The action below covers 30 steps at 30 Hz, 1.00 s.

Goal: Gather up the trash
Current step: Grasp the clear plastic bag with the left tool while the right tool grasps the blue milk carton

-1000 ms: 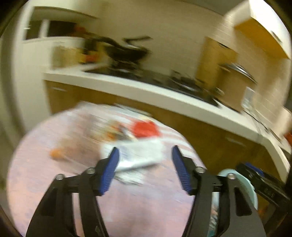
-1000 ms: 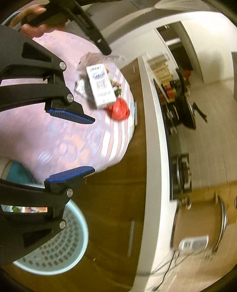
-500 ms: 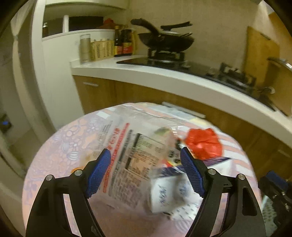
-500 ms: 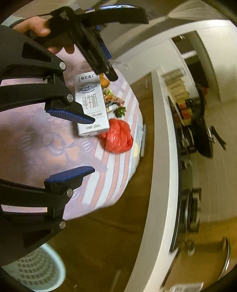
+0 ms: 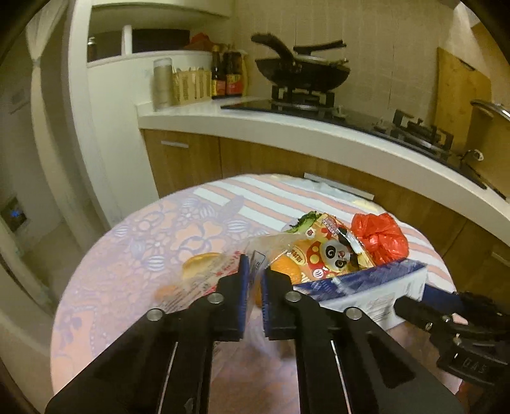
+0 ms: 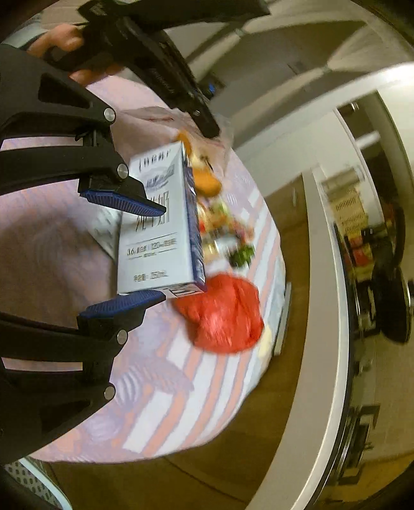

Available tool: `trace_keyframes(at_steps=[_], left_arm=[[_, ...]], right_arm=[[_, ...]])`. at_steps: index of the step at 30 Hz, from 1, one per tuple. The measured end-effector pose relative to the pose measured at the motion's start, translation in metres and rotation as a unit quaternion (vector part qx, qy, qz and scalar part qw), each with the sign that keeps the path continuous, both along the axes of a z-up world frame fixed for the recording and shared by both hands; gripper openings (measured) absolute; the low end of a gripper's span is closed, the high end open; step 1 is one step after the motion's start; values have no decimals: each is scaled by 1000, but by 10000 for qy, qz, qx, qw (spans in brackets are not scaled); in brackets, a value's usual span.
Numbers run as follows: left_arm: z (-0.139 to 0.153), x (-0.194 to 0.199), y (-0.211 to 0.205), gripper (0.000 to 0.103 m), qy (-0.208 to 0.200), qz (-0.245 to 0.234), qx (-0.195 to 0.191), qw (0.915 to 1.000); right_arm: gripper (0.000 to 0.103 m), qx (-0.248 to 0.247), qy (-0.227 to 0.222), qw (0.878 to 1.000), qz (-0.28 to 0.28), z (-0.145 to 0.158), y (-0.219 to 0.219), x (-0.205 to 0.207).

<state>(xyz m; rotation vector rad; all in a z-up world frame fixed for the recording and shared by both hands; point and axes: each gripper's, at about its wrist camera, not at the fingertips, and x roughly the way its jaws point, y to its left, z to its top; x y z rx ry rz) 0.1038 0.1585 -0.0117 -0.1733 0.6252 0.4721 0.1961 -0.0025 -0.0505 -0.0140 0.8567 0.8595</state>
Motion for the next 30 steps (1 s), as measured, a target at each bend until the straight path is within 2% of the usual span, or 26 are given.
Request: trace_keyframes(at_steps=[4, 12, 14, 16, 18, 19, 22, 30], left_arm=[[12, -29, 9, 1, -303, -73, -184, 9993], [22, -80, 28, 0, -743, -369, -662, 9944], [21, -91, 35, 0, -802, -416, -833, 9924], [20, -101, 42, 0, -853, -398, -884, 9916], [19, -106, 47, 0, -891, -400, -942, 9908], [17, -108, 50, 0, -907, -408, -1002, 9900], [16, -112, 54, 0, -958, -437, -1142, 9879], [27, -121, 54, 0, -1114, -462, -1063, 9870]], right_arm=[[45, -91, -132, 9994, 299, 6, 5, -35], [45, -251, -82, 9951, 950, 2, 4, -99], [45, -252, -112, 9942, 1040, 3, 2, -108], [47, -391, -327, 9943, 939, 5, 0, -113], [66, -616, -600, 9931, 803, 7, 4, -113], [69, -678, -731, 9921, 768, 9, 6, -113], [71, -726, -970, 9892, 829, 11, 18, -103], [73, -904, -859, 9846, 1228, -11, 66, -78]])
